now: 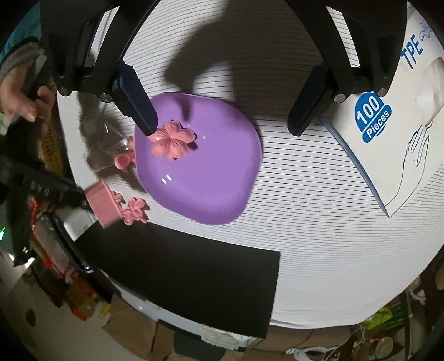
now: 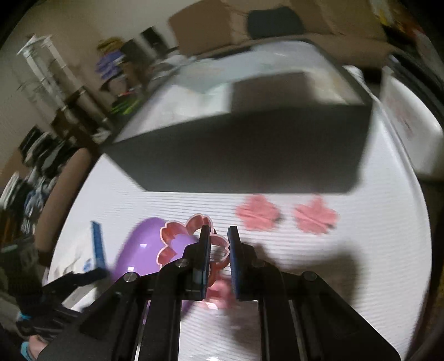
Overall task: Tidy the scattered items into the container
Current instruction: 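Grasp the pink flower-outline cutter with the right tool, then set the cutter on the purple plate and open the right tool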
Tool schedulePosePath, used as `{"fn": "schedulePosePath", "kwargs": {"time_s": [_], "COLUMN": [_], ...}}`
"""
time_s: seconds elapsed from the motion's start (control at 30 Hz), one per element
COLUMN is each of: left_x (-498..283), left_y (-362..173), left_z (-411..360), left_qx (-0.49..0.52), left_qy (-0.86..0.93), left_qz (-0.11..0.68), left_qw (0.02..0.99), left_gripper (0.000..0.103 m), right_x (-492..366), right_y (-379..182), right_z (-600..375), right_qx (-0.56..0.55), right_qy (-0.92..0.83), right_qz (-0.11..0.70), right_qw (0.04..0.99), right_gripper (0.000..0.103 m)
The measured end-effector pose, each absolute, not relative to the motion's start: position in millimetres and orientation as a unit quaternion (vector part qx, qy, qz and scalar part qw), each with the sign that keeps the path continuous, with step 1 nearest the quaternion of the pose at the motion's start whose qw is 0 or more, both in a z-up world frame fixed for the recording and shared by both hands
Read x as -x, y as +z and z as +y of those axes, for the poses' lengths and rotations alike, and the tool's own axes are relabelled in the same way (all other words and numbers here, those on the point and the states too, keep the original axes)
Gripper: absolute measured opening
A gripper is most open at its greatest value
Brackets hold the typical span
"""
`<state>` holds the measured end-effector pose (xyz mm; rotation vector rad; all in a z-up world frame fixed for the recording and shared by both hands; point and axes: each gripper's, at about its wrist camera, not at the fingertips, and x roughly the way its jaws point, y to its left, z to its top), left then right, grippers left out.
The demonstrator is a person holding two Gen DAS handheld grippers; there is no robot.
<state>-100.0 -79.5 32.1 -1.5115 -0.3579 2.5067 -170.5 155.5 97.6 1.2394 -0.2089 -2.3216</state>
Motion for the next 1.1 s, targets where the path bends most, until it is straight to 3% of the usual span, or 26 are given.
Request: {"fn": "schedulePosePath", "kwargs": {"time_s": [0.23, 0.4, 0.47, 0.53, 0.6, 0.8, 0.9, 1.1], "left_x": [97, 98, 98, 99, 100, 97, 97, 99], "left_y": [36, 32, 30, 29, 28, 31, 32, 32], "left_z": [-77, -89, -91, -92, -92, -85, -84, -80], "left_qx": [0.511, 0.519, 0.521, 0.523, 0.525, 0.522, 0.52, 0.52], "left_qy": [0.85, 0.842, 0.842, 0.84, 0.839, 0.841, 0.842, 0.842], "left_qz": [-0.094, -0.119, -0.117, -0.118, -0.119, -0.111, -0.113, -0.112], "left_qw": [0.087, 0.089, 0.08, 0.076, 0.077, 0.085, 0.087, 0.091], "left_gripper": [0.095, 0.095, 0.095, 0.095, 0.095, 0.095, 0.095, 0.095], "right_x": [177, 174, 171, 167, 165, 152, 146, 128], "right_y": [83, 62, 61, 67, 76, 108, 101, 77], "right_z": [74, 43, 41, 47, 61, 133, 151, 145], "right_qx": [-0.475, -0.494, -0.498, -0.488, -0.479, -0.427, -0.434, -0.448], "right_qy": [-0.832, -0.819, -0.816, -0.823, -0.829, -0.872, -0.87, -0.859], "right_qz": [-0.012, 0.027, 0.041, 0.043, 0.032, -0.014, -0.021, 0.009], "right_qw": [0.288, 0.29, 0.29, 0.288, 0.285, 0.24, 0.234, 0.247], "right_gripper": [0.012, 0.016, 0.026, 0.05, 0.055, 0.054, 0.038, 0.038]}}
